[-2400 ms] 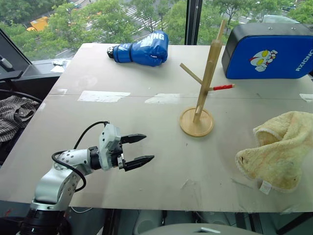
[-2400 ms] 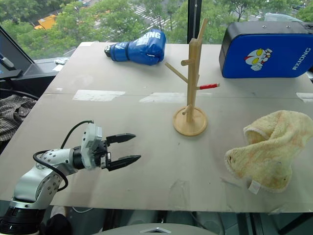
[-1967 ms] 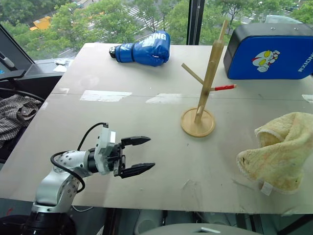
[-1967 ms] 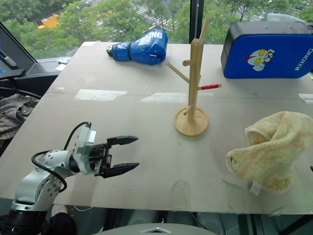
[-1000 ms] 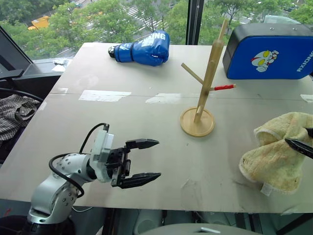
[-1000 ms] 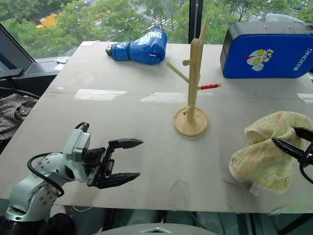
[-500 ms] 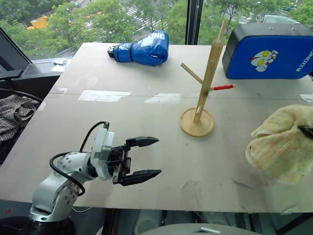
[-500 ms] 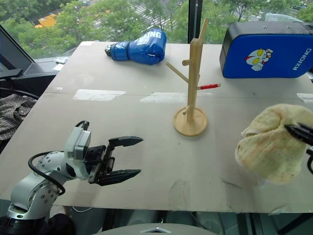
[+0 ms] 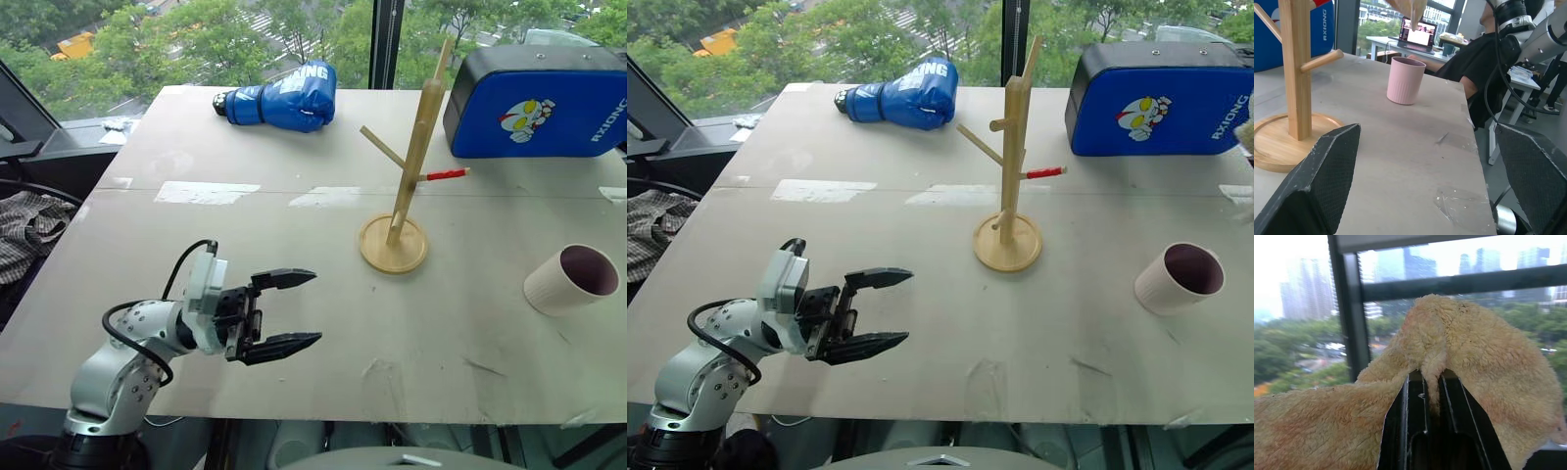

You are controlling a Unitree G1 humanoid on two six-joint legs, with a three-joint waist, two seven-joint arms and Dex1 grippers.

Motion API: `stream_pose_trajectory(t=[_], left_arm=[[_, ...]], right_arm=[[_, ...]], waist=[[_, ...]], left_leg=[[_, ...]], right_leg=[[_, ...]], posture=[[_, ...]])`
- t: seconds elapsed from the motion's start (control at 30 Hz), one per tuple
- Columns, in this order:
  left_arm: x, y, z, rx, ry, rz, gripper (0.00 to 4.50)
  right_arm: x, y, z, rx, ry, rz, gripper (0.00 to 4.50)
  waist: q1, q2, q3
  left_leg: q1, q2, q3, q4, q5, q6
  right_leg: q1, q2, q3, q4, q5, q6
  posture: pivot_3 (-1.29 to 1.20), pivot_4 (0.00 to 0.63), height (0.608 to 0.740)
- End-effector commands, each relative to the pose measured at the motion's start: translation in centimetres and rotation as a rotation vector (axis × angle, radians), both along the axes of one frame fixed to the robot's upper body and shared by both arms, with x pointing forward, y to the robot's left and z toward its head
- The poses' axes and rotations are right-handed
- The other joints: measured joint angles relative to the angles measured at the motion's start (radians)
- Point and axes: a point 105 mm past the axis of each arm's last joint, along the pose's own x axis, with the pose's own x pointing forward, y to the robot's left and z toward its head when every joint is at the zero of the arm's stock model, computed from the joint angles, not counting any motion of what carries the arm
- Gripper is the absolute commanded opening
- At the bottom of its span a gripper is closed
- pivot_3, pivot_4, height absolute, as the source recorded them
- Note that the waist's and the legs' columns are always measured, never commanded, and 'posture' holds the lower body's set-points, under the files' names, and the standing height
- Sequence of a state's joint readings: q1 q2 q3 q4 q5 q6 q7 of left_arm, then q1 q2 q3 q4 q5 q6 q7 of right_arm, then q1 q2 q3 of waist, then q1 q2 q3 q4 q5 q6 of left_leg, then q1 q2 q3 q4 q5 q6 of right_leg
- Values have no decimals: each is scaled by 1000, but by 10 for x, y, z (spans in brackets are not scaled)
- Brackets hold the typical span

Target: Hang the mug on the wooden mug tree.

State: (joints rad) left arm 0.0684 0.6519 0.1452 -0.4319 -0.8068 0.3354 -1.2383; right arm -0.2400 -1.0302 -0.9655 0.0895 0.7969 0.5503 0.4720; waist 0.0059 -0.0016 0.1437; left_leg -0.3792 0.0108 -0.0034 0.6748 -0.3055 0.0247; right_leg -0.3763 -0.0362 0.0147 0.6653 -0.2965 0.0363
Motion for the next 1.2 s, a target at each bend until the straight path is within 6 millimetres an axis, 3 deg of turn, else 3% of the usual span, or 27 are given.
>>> stream_pose_trajectory(t=[0.03,0.1,0.2,0.3,0.4,0.5,0.63,0.77,0.87,0.93,1.2], left_arm=[[-2,-1,4,-9,-36,-1,4500],[-2,-2,4,-12,-39,3,4500],[-2,-3,4,-14,-44,14,4500],[-3,-4,4,-15,-45,18,4500],[-5,-7,6,-26,-43,7,4500],[-7,-10,10,-40,-50,-15,4500],[-8,-11,13,-46,-53,-28,4500],[-18,-12,12,-39,-50,-31,4500],[-23,-15,11,-41,-45,-36,4500],[-22,-16,11,-43,-40,-39,4500],[0,-13,13,-36,-46,-61,4500]], right_arm=[[10,-25,-11,-83,34,-201,86],[24,-27,-42,-161,164,-222,86],[37,-21,-107,-268,402,-179,86],[39,-9,-140,-321,531,-130,86],[37,-3,-193,-432,754,-78,86],[33,-11,-194,-445,794,-99,885],[23,-8,-182,-469,782,-39,2779],[-14,9,-151,-404,673,159,4477],[-39,13,-144,-383,687,230,4477],[-45,15,-143,-370,695,259,4477],[-8,23,-163,-373,671,315,4477]], waist=[[-4,1,0],[-5,1,0],[-6,1,0],[-8,1,0],[-14,5,-1],[-17,6,-1],[-17,6,-1],[-10,7,-1],[-8,5,0],[-13,3,0],[-24,0,3]], left_leg=[[0,0,0,0,0,0],[0,0,1,0,1,-1],[0,0,1,-1,1,-1],[-1,1,0,-1,1,-1],[0,0,1,-1,0,0],[0,0,1,0,0,0],[1,0,1,0,0,0],[-2,0,-2,-1,0,0],[-1,0,-2,-3,-1,2],[1,0,-2,-3,-2,3],[19,0,0,-3,-2,3]], right_leg=[[0,0,0,0,0,0],[0,0,1,0,0,0],[-1,0,0,0,0,0],[-1,-1,0,0,0,0],[-1,-2,1,0,0,0],[0,-1,1,1,0,0],[0,-1,1,1,0,0],[-1,0,-1,-1,0,0],[0,-1,-1,-3,0,0],[2,-1,-1,-3,0,0],[17,1,2,-2,0,-1]], posture=[[0,150,740],[0,150,740],[0,150,740],[0,150,740],[0,150,740],[0,150,740],[0,150,740],[0,150,740],[0,150,740],[0,150,740],[0,150,740]])
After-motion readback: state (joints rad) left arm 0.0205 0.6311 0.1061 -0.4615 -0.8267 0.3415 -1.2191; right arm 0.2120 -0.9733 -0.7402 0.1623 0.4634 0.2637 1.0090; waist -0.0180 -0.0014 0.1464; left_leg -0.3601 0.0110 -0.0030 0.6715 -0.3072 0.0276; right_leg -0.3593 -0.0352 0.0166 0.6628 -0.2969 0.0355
